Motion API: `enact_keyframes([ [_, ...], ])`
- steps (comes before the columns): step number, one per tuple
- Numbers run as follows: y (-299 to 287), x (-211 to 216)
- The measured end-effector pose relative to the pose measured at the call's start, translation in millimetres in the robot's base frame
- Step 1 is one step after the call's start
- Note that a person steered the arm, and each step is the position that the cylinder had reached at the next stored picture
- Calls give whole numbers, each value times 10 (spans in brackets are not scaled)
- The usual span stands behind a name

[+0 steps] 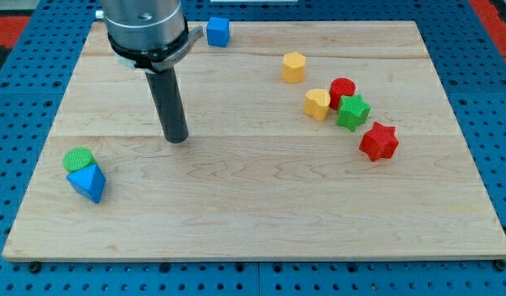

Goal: Move your arm towards the red star

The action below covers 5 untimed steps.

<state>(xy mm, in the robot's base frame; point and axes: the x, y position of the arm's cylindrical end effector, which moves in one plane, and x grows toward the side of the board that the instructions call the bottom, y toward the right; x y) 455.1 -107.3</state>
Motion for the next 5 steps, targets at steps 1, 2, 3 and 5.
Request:
enact_keyframes([
  [1,0,86],
  [2,0,96],
  [3,0,120],
  [5,0,257],
])
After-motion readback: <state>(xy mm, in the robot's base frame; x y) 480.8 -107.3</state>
